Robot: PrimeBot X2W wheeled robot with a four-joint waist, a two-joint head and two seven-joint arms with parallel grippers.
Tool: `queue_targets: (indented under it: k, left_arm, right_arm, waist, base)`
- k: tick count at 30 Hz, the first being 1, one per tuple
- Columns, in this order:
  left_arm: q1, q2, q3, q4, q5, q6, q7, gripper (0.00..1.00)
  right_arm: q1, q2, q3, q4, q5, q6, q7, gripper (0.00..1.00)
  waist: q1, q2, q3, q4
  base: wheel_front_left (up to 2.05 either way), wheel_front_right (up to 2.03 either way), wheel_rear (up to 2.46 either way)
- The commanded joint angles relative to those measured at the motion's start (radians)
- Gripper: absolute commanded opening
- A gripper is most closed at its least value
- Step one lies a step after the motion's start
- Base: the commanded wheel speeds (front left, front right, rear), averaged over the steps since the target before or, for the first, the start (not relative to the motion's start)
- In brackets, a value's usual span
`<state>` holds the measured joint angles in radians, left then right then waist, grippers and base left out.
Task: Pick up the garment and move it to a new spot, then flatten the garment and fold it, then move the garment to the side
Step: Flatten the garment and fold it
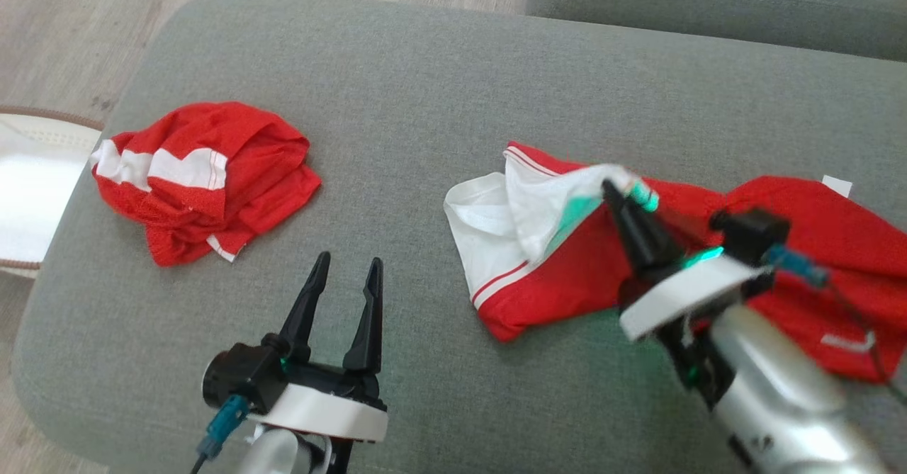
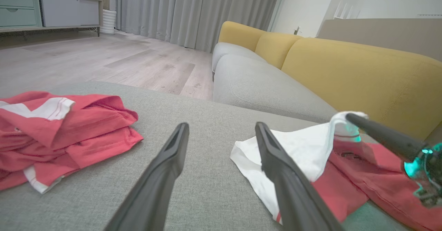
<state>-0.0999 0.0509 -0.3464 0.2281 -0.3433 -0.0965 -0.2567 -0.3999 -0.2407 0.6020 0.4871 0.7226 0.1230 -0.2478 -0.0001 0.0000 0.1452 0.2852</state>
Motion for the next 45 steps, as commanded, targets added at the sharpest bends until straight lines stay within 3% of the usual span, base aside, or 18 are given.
queue_targets:
  k: [1, 6, 12, 13, 20, 27, 30, 36, 45]
  left_arm:
    - [-0.034, -0.001, 0.028, -0.028, 0.001, 0.003, -0.005, 1.0]
    - [-0.046, -0.001, 0.0, -0.022, -0.005, -0.001, -0.005, 1.0]
    - [-0.062, -0.001, -0.031, -0.011, -0.01, -0.005, -0.005, 1.0]
    - [-0.062, -0.001, -0.034, -0.01, -0.012, -0.005, -0.005, 1.0]
    - [-0.058, -0.001, -0.017, -0.008, -0.01, 0.001, -0.005, 1.0]
    - [-0.049, -0.001, 0.032, -0.014, 0.004, 0.001, -0.005, 1.0]
    - [-0.042, -0.001, 0.062, -0.022, 0.007, 0.001, -0.005, 1.0]
    - [-0.034, -0.001, 0.105, -0.034, 0.01, -0.002, -0.005, 1.0]
    - [0.0, -0.001, 0.144, -0.042, 0.001, -0.003, -0.005, 1.0]
  right_arm:
    - [-0.066, -0.019, -0.004, -0.031, 0.019, 0.008, -0.014, 0.0]
    - [-0.218, -0.061, -0.054, 0.042, 0.104, 0.008, 0.002, 0.0]
    - [-0.386, -0.078, -0.119, 0.264, 0.196, 0.008, 0.039, 0.02]
    - [-0.408, -0.077, -0.123, 0.307, 0.205, 0.008, 0.051, 1.0]
    - [-0.542, -0.076, -0.102, 0.554, 0.144, 0.008, 0.033, 1.0]
    - [-0.497, -0.061, -0.061, 0.511, 0.121, 0.008, -0.009, 1.0]
    - [-0.44, -0.073, -0.085, 0.413, 0.097, 0.008, -0.013, 1.0]
    - [-0.212, -0.085, -0.242, 0.152, -0.057, 0.008, -0.014, 1.0]
    - [0.201, 0.05, -0.435, -0.151, -0.303, 0.008, -0.014, 1.0]
  waist:
    - [0.0001, 0.0, 0.006, 0.005]
    - [0.0001, 0.0, 0.022, 0.03]
    - [0.0001, 0.0, 0.045, 0.078]
    - [0.0001, 0.0, 0.048, 0.082]
    - [0.0001, 0.0, 0.043, 0.075]
    - [0.0001, 0.0, 0.007, -0.001]
    - [0.0001, 0.0, -0.011, -0.059]
    - [0.0001, 0.0, -0.041, -0.156]
    - [0.0001, 0.0, -0.089, -0.258]
  base:
    - [0.0, 0.0, 0.0]
    - [0.0, 0.0, 0.0]
    - [0.0, 0.0, 0.0]
    - [0.0, 0.0, 0.0]
    - [0.0, 0.0, 0.0]
    - [0.0, 0.0, 0.0]
    - [0.0, 0.0, 0.0]
    - [0.0, 0.0, 0.0]
    - [0.0, 0.0, 0.0]
